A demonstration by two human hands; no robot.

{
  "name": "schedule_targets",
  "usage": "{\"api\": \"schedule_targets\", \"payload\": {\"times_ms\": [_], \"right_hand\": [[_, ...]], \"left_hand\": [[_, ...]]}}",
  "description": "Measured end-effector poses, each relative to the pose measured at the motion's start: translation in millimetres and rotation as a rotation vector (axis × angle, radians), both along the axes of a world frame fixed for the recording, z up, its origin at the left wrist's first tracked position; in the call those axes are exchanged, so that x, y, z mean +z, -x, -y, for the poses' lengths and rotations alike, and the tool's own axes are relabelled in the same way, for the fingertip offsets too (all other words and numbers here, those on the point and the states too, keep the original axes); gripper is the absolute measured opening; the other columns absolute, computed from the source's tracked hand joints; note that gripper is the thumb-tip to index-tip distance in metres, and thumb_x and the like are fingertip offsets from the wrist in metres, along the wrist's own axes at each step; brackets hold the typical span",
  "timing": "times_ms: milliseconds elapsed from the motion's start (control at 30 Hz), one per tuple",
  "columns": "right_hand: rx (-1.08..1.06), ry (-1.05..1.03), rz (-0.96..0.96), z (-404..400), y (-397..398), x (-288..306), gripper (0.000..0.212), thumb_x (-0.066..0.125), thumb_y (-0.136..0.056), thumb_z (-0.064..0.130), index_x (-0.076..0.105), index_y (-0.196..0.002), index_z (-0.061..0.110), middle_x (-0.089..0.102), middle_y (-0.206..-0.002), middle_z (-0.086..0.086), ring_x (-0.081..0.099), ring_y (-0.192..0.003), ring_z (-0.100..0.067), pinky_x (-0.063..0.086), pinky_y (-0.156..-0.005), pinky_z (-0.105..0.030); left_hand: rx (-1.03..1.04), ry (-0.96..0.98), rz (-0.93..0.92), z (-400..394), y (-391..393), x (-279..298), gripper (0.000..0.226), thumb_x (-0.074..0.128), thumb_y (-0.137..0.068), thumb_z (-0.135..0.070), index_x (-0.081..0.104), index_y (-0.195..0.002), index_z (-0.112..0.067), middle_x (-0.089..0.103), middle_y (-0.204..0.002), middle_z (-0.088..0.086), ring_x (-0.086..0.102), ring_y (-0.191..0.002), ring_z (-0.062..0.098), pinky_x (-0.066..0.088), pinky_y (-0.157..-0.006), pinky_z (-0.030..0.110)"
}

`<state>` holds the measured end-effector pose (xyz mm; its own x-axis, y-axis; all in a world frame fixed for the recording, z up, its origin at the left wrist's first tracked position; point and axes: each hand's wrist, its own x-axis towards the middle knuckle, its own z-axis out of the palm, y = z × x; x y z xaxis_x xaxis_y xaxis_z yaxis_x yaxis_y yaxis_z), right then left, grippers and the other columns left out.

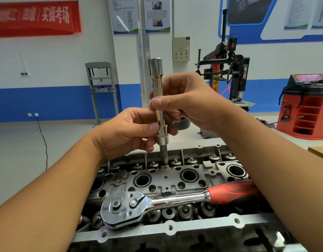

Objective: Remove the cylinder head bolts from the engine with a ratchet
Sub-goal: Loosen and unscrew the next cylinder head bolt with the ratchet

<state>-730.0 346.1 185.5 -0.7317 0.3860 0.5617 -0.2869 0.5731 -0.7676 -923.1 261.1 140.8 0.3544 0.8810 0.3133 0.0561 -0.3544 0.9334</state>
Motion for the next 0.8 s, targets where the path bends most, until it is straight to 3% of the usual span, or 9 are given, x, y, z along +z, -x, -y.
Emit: {"api": "schedule_targets", "payload": {"times_ms": [67, 133, 233, 367, 467, 567, 667, 800], "right_hand": [[0.008, -0.002, 0.016, 1, -1, 0, 0.015, 0.080, -0.082, 0.008, 0.072, -0.093, 0.002, 0.065, -0.088, -0.035, 0.047, -0.047, -0.014, 0.039, -0.051, -0.031], [0.028, -0.004, 0.026, 1, -1, 1, 0.013, 0.081, -0.080, 0.007, 0.074, -0.092, 0.005, 0.069, -0.081, -0.023, 0.048, -0.048, -0.014, 0.039, -0.050, -0.029], [0.040, -0.008, 0.032, 1, -1, 1, 0.018, 0.083, -0.079, 0.008, 0.070, -0.089, 0.002, 0.067, -0.068, -0.006, 0.048, -0.049, -0.015, 0.038, -0.050, -0.029], [0.015, 0.003, 0.001, 1, 1, 0, 0.016, 0.083, -0.079, 0.009, 0.068, -0.082, 0.004, 0.061, -0.069, -0.017, 0.045, -0.046, -0.017, 0.039, -0.051, -0.033], [-0.014, 0.023, -0.006, -1, 1, 0, 0.030, 0.081, -0.078, 0.007, 0.064, -0.093, -0.012, 0.063, -0.072, -0.019, 0.046, -0.045, -0.017, 0.038, -0.049, -0.029], [-0.018, 0.013, 0.003, -1, 0, 1, 0.022, 0.080, -0.077, 0.003, 0.069, -0.092, -0.007, 0.065, -0.076, -0.018, 0.049, -0.047, -0.015, 0.040, -0.048, -0.027], [-0.015, -0.004, 0.008, -1, 0, 1, 0.013, 0.080, -0.076, 0.000, 0.073, -0.086, 0.005, 0.066, -0.073, -0.011, 0.050, -0.050, -0.017, 0.041, -0.047, -0.026], [-0.053, 0.008, -0.007, -1, 1, 1, 0.019, 0.081, -0.072, 0.003, 0.071, -0.086, -0.003, 0.062, -0.078, -0.022, 0.047, -0.052, -0.024, 0.038, -0.050, -0.028]], "left_hand": [[0.001, -0.020, -0.026, 0, 0, 0, 0.049, 0.087, -0.080, -0.028, 0.073, -0.125, -0.015, 0.073, -0.111, 0.016, 0.064, -0.082, 0.019, 0.053, -0.067, 0.026], [0.070, -0.065, -0.062, -1, -3, 1, 0.044, 0.088, -0.074, -0.024, 0.076, -0.117, -0.021, 0.074, -0.104, 0.008, 0.069, -0.092, 0.022, 0.052, -0.065, 0.026], [0.167, -0.104, -0.080, -4, -6, 1, 0.042, 0.089, -0.069, -0.020, 0.078, -0.109, -0.025, 0.071, -0.087, 0.002, 0.069, -0.079, 0.021, 0.051, -0.063, 0.028], [0.047, -0.031, -0.021, -4, -3, -1, 0.052, 0.090, -0.075, -0.034, 0.074, -0.121, -0.015, 0.071, -0.107, 0.015, 0.059, -0.071, 0.017, 0.051, -0.065, 0.028], [0.000, -0.016, 0.009, -4, -2, -1, 0.048, 0.087, -0.079, -0.035, 0.075, -0.120, -0.013, 0.072, -0.109, 0.019, 0.061, -0.070, 0.015, 0.052, -0.066, 0.028], [0.108, -0.095, -0.036, -5, -6, -1, 0.040, 0.088, -0.075, -0.026, 0.077, -0.113, -0.019, 0.073, -0.099, 0.009, 0.068, -0.082, 0.018, 0.051, -0.063, 0.027], [0.188, -0.142, -0.030, -8, -12, -3, 0.035, 0.085, -0.074, -0.021, 0.079, -0.108, -0.023, 0.072, -0.094, -0.001, 0.066, -0.083, 0.017, 0.051, -0.065, 0.031], [-0.024, -0.049, 0.073, -5, -8, -2, 0.031, 0.071, -0.089, -0.014, 0.075, -0.120, -0.010, 0.073, -0.110, 0.011, 0.069, -0.108, 0.028, 0.058, -0.086, 0.040]]}}
